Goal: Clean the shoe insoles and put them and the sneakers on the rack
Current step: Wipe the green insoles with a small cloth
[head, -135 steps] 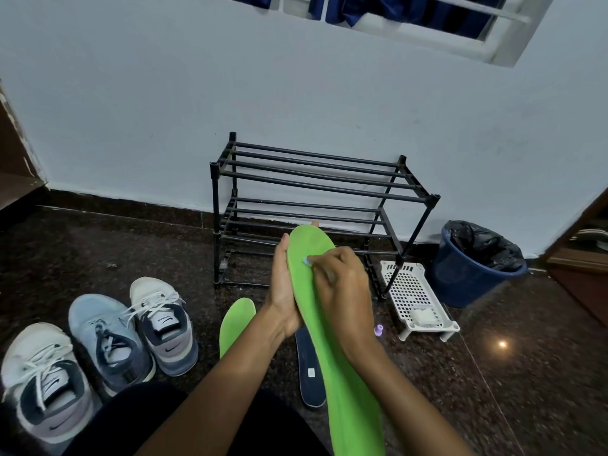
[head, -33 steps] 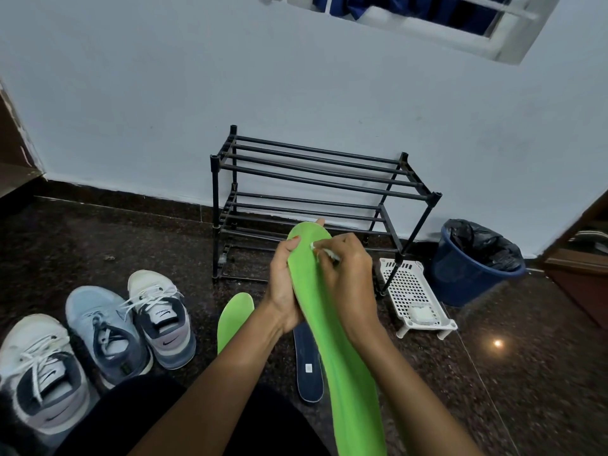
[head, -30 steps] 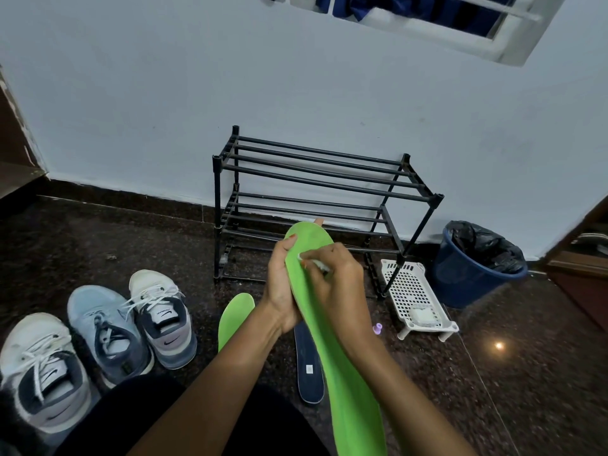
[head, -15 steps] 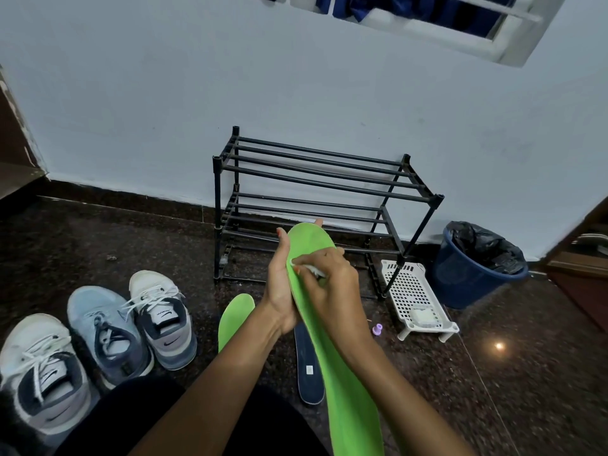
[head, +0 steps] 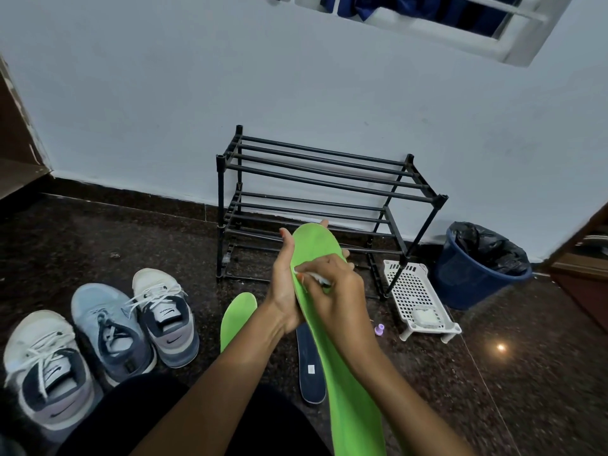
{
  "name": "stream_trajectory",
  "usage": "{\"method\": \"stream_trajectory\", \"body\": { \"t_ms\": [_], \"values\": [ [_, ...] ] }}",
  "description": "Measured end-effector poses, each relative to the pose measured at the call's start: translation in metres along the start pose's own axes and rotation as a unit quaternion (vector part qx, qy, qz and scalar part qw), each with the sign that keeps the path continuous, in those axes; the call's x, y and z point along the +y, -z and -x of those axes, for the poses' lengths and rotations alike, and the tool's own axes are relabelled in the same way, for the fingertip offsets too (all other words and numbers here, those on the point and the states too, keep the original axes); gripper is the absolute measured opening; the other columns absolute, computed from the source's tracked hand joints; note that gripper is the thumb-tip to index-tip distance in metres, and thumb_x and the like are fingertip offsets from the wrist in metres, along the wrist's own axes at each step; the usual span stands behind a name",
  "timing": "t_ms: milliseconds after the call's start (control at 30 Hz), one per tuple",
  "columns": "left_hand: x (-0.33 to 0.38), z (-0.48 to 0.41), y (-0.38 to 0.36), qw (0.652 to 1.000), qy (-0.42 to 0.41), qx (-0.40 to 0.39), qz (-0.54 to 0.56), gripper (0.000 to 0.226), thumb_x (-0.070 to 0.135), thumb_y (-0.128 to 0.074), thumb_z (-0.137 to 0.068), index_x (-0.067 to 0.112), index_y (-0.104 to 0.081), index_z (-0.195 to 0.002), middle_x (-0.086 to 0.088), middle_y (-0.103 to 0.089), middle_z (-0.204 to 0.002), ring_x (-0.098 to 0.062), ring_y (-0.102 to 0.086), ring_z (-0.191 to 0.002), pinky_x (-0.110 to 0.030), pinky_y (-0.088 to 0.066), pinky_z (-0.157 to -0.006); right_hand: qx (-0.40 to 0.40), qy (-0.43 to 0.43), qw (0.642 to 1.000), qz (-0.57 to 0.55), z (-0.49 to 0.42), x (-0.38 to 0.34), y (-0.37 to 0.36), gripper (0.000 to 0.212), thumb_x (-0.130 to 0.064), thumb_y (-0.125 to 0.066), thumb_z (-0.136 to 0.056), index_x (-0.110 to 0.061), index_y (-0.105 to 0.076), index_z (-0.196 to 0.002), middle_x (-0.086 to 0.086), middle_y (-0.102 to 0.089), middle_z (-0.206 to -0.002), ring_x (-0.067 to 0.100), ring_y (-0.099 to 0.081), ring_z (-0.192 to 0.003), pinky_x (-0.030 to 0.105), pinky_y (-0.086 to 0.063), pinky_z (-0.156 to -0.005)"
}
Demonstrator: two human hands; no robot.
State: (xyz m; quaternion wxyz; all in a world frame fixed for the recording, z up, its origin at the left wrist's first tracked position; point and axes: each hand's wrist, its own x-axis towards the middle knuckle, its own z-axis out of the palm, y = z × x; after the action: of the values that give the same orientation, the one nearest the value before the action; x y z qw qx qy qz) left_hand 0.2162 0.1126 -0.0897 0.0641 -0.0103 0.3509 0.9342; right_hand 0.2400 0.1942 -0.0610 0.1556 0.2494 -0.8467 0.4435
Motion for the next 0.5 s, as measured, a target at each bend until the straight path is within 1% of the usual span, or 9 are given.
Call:
{"method": "stream_trajectory", "body": {
  "t_ms": [67,133,200,267,300,367,433,500],
  "values": [
    [-0.001,0.000,0.000,1.000,0.000,-0.004,-0.008,0.071,0.074,-0.020,-0.083,0.033,-0.057,-0.127,-0.019,-0.062,-0.121,-0.036,-0.057,-0.115,-0.048,-0.043,-0.100,-0.015,-0.007,1.000,0.004,0.001,0.001,0.003,0.013,0.003,-0.063,-0.080,-0.005,-0.071,-0.086,0.005,-0.059,-0.083,-0.004,-0.049,-0.076,0.001,-0.034,-0.069],
    [-0.003,0.001,-0.003,1.000,0.009,-0.008,-0.013,0.069,0.073,-0.022,-0.082,0.032,-0.063,-0.119,-0.021,-0.058,-0.128,-0.036,-0.053,-0.121,-0.051,-0.038,-0.105,-0.009,-0.013,0.999,0.028,-0.005,0.002,0.005,0.013,0.001,-0.062,-0.081,-0.006,-0.070,-0.088,0.004,-0.057,-0.085,0.000,-0.050,-0.075,0.003,-0.035,-0.068],
    [-0.004,0.002,-0.007,1.000,0.007,-0.007,-0.005,0.068,0.071,-0.024,-0.082,0.028,-0.065,-0.114,-0.018,-0.055,-0.132,-0.035,-0.050,-0.125,-0.050,-0.034,-0.108,0.013,-0.021,0.999,0.047,-0.013,0.001,0.006,0.012,-0.001,-0.061,-0.083,-0.006,-0.070,-0.089,0.000,-0.054,-0.086,0.008,-0.052,-0.080,0.009,-0.037,-0.067],
    [-0.003,0.004,-0.009,1.000,-0.002,-0.006,0.003,0.067,0.070,-0.027,-0.080,0.027,-0.062,-0.118,-0.016,-0.054,-0.134,-0.034,-0.049,-0.127,-0.049,-0.033,-0.110,0.017,-0.020,0.998,0.062,-0.017,0.000,0.003,0.013,-0.001,-0.059,-0.084,-0.006,-0.069,-0.092,-0.002,-0.051,-0.087,0.011,-0.053,-0.084,0.019,-0.040,-0.069],
    [-0.002,0.004,-0.008,1.000,-0.005,-0.007,0.000,0.068,0.070,-0.027,-0.079,0.028,-0.060,-0.122,-0.017,-0.054,-0.134,-0.034,-0.049,-0.126,-0.049,-0.034,-0.109,0.012,-0.016,0.998,0.062,-0.016,0.000,0.002,0.014,0.000,-0.059,-0.084,-0.005,-0.069,-0.092,-0.001,-0.051,-0.088,0.012,-0.053,-0.083,0.018,-0.040,-0.069],
    [-0.001,0.003,-0.005,1.000,-0.010,-0.005,-0.009,0.070,0.072,-0.024,-0.080,0.031,-0.056,-0.127,-0.019,-0.056,-0.130,-0.036,-0.052,-0.122,-0.049,-0.039,-0.104,0.002,-0.005,0.999,0.047,-0.010,-0.001,0.000,0.015,0.003,-0.059,-0.082,-0.004,-0.069,-0.090,0.001,-0.052,-0.085,0.006,-0.050,-0.077,0.008,-0.037,-0.069],
    [0.001,0.002,-0.002,1.000,-0.018,0.000,-0.010,0.070,0.073,-0.019,-0.084,0.033,-0.057,-0.126,-0.019,-0.062,-0.118,-0.037,-0.057,-0.112,-0.049,-0.044,-0.098,-0.011,0.003,1.000,0.020,0.001,-0.001,0.001,0.015,0.005,-0.060,-0.081,-0.003,-0.070,-0.088,0.001,-0.052,-0.082,-0.003,-0.048,-0.075,0.002,-0.035,-0.070],
    [0.001,0.000,0.000,1.000,-0.021,0.003,-0.013,0.070,0.073,-0.020,-0.083,0.033,-0.059,-0.124,-0.019,-0.064,-0.112,-0.038,-0.058,-0.108,-0.050,-0.044,-0.097,-0.019,0.004,1.000,0.008,0.009,0.000,0.001,0.014,0.005,-0.062,-0.080,-0.004,-0.070,-0.087,0.000,-0.053,-0.080,-0.006,-0.049,-0.076,0.001,-0.034,-0.069]
  ]
}}
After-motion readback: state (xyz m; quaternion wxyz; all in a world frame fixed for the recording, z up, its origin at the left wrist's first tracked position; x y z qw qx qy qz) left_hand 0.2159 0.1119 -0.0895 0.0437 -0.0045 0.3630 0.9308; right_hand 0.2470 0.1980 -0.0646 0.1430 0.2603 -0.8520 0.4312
